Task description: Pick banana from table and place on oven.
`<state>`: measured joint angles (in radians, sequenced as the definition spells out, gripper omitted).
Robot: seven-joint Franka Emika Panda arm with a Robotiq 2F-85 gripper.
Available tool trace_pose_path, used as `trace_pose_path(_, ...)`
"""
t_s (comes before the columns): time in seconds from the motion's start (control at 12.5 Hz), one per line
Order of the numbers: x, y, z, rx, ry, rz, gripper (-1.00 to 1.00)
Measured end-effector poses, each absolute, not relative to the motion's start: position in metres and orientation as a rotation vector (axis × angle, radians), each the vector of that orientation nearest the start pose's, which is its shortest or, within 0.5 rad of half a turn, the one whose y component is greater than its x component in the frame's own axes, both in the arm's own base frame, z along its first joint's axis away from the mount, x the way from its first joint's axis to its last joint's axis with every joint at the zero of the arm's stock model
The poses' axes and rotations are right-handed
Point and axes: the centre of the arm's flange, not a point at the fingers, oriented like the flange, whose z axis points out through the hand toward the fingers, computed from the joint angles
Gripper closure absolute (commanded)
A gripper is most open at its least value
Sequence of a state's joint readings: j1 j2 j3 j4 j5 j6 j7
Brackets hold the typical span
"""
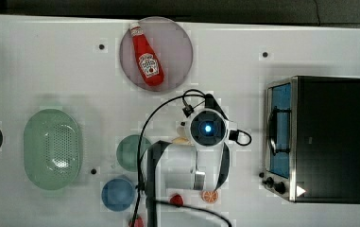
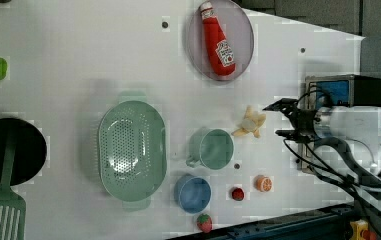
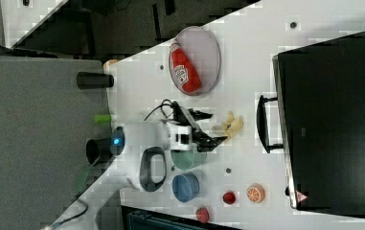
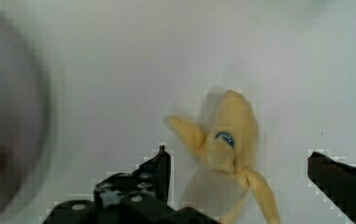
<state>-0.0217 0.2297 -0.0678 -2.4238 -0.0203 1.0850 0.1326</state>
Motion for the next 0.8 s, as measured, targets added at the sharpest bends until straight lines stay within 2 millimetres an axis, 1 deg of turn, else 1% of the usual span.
trace_pose_path(0.16,0.484,-0.047,0.174,-2.796,1.510,0.010,-1.00)
trace_pose_path(0.24,0.479,-0.049,0.156,-2.800,1.518,0.021,-0.93)
trace_pose_path(0.32,0.470,-0.050,0.139,-2.806,1.524,0.050,-0.69)
trace_pose_path(0.4,0.464,-0.049,0.131,-2.808,1.528,0.064,-0.43)
trace_pose_path(0.48,0.464,-0.047,0.129,-2.807,1.503,0.007,-0.18)
trace_pose_path(0.56,0.463,-0.043,0.130,-2.821,1.473,-0.009,0.04)
trace_pose_path(0.72,0.467,-0.040,0.137,-2.817,1.456,-0.048,0.47)
trace_pose_path(0.8,0.468,-0.039,0.139,-2.816,1.451,-0.072,0.48)
